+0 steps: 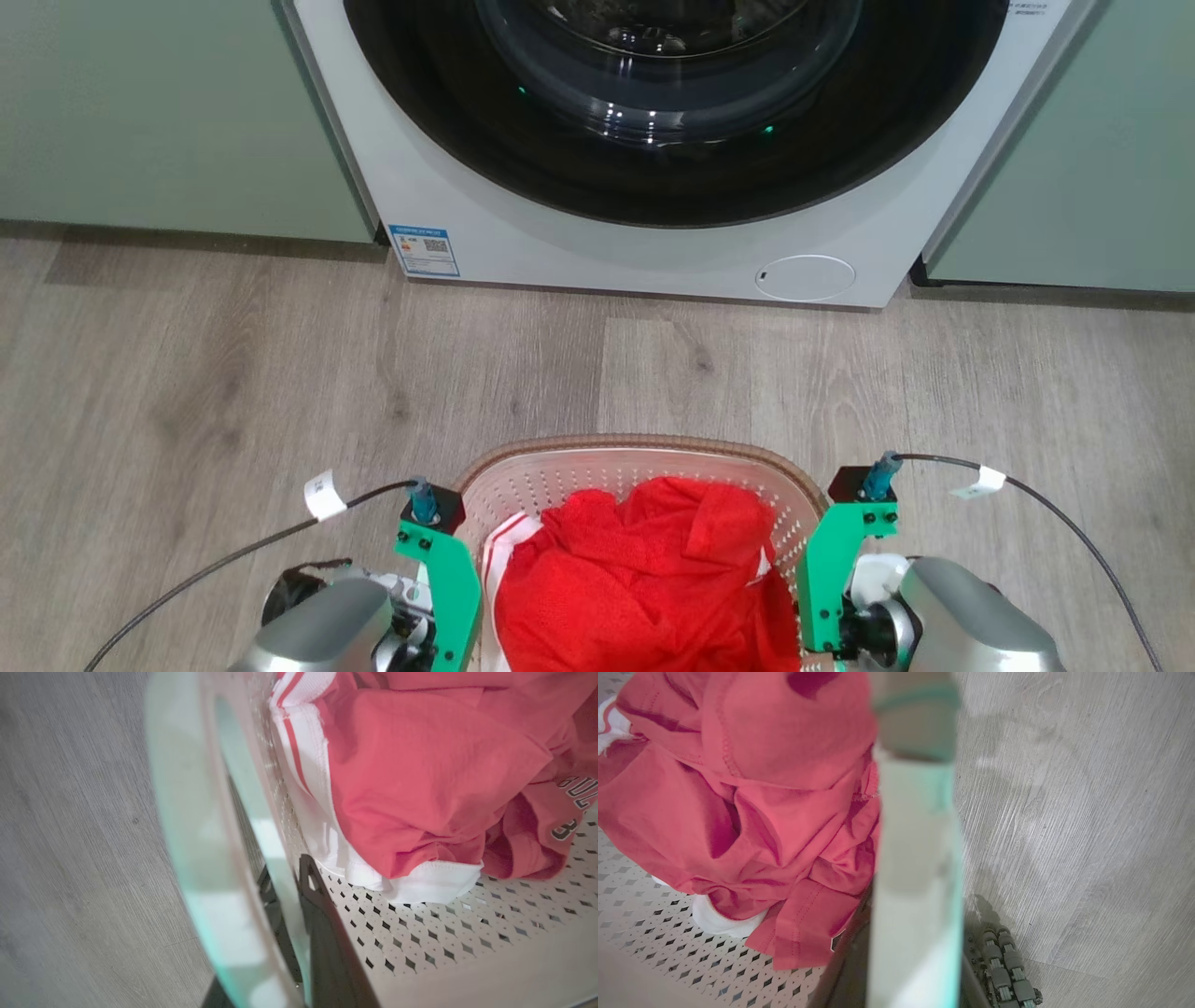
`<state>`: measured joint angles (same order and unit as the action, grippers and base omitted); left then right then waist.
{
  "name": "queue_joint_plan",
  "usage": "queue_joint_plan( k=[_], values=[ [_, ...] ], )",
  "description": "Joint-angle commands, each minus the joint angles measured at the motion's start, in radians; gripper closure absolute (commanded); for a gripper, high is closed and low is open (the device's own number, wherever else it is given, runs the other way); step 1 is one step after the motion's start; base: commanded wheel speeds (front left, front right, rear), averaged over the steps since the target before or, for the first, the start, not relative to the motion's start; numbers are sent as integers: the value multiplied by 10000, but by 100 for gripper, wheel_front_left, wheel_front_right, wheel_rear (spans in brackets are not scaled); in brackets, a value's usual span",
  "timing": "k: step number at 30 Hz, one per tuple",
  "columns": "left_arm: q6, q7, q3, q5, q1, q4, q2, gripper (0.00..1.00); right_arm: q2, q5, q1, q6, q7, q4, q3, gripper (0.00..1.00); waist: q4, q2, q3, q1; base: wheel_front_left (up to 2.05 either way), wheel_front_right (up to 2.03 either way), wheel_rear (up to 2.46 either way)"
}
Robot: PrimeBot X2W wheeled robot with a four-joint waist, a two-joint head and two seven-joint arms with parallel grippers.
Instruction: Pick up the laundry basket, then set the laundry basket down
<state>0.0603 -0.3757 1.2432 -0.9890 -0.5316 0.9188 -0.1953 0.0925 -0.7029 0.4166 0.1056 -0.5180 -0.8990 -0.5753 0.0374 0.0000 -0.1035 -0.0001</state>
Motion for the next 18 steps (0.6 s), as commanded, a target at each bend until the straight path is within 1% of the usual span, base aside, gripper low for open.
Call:
queue_joint_plan(
  k=[1, 18],
  values=[
    [97, 49, -87, 85, -168, -377, -36, 100, -423, 108, 127, 251, 39, 686, -180, 100, 14, 0, 0, 1, 0, 0, 0],
    [-28, -117, -51, 15, -99, -685, -208, 100, -423, 651, -346, 251, -226, 1364, 405, 100, 64, 0, -15, 1, 0, 0, 0]
  ],
)
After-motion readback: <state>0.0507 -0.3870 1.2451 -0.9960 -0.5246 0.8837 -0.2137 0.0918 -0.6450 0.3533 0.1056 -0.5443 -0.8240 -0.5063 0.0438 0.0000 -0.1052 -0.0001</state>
